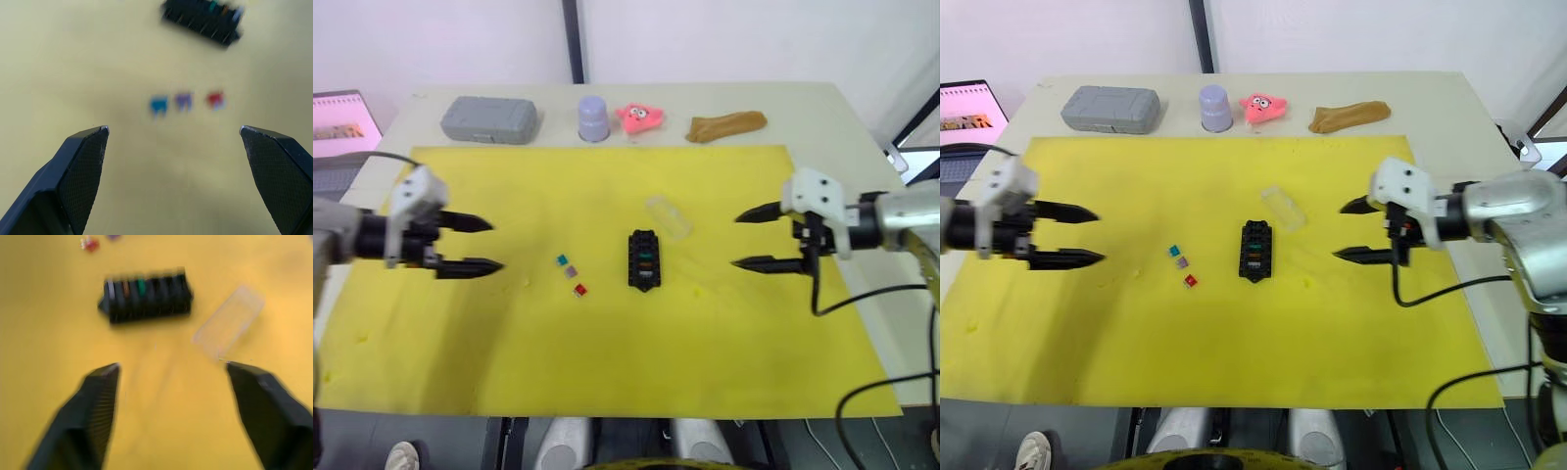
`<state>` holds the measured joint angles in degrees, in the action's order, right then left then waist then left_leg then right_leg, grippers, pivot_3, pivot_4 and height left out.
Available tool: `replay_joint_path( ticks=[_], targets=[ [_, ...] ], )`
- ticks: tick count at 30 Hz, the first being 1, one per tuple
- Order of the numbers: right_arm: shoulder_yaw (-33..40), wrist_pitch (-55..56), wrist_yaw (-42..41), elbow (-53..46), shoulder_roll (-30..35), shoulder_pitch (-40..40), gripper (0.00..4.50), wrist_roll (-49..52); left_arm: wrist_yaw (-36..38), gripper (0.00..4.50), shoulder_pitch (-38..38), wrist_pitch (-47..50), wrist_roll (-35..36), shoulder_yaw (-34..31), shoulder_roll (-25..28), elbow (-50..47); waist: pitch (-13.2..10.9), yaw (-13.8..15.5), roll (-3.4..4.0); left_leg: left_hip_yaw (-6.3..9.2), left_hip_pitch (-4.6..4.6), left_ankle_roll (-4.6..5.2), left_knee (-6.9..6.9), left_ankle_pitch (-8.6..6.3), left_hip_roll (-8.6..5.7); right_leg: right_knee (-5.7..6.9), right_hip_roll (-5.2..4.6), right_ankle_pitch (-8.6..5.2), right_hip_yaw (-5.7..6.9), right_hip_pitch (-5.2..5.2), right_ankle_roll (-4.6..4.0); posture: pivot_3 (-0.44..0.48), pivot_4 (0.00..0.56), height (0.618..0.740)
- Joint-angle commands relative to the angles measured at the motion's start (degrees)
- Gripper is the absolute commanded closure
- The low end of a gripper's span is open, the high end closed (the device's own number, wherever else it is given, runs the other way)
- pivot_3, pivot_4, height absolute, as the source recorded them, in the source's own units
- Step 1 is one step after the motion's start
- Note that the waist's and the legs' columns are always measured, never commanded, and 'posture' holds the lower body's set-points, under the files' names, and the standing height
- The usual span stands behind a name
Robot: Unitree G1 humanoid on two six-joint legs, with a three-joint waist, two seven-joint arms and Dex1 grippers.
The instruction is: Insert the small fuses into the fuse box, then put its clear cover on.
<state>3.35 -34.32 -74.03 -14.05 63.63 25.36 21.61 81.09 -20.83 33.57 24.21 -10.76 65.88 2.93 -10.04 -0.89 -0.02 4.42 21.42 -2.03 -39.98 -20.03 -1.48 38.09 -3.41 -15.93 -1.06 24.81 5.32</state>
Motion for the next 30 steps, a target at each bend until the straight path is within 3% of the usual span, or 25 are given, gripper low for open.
replay_joint_path(
  ticks=[1, 9, 16, 23, 29, 30],
  targets=[
    [5.6, 5.9, -2.3, 2.7, 4.1, -5.3, 0.07, -1.5, 0.6, 0.00, 4.7, -4.6, -2.1, -5.3, 3.9, 6.0, 0.0, 0.0, 0.00, -0.02, -0.01, 0.01, 0.00, 0.00, 0.00, 0.00, -0.01, 0.00, 0.00, -0.01, 0.00, 0.000, 0.150, 0.740],
    [8.7, 9.9, -2.4, 6.9, 6.8, -11.1, 0.07, -2.5, 1.1, 0.00, 7.5, -11.4, -3.9, -5.6, 5.1, 14.3, 0.0, -0.1, 0.03, -0.10, -0.04, 0.03, 0.00, -0.02, 0.04, 0.02, 0.02, 0.00, -0.01, -0.02, 0.00, 0.000, 0.150, 0.740],
    [7.4, 7.2, -0.6, 2.5, 5.7, -8.7, 0.07, -0.5, 1.6, 0.00, 4.2, -10.8, -3.0, -1.9, 2.3, 13.5, 0.0, -0.1, 0.06, -0.11, -0.04, 0.02, 0.00, -0.01, 0.05, 0.02, 0.01, 0.00, -0.02, -0.01, 0.00, 0.000, 0.150, 0.740],
    [-5.7, -6.2, 3.4, -8.0, -3.5, 9.3, 0.07, 4.5, 4.5, 0.00, -11.1, 4.5, 0.4, 10.0, -10.1, 15.2, 0.0, -0.1, -0.02, -0.02, -0.05, -0.05, -0.07, 0.03, 0.06, 0.11, 0.08, 0.00, 0.01, -0.03, 0.01, 0.000, 0.150, 0.740],
    [-15.0, -12.0, 6.7, -11.7, -12.6, 18.8, 0.07, 4.7, 6.9, 0.00, -20.9, 15.7, -0.2, 17.6, -16.4, 23.7, 0.0, -0.3, -0.04, -0.04, 0.07, -0.33, -0.08, 0.18, -0.02, 0.10, 0.05, 0.00, 0.01, 0.11, 0.01, 0.000, 0.150, 0.740],
    [-15.9, -12.6, 7.3, -11.9, -13.7, 19.7, 0.01, 4.5, 7.6, 0.24, -22.1, 15.9, -0.9, 18.5, -16.8, 25.8, 0.0, -0.3, -0.04, -0.05, 0.08, -0.33, -0.08, 0.18, -0.02, 0.09, 0.05, 0.00, 0.01, 0.11, 0.01, 0.000, 0.150, 0.740]
  ],
)
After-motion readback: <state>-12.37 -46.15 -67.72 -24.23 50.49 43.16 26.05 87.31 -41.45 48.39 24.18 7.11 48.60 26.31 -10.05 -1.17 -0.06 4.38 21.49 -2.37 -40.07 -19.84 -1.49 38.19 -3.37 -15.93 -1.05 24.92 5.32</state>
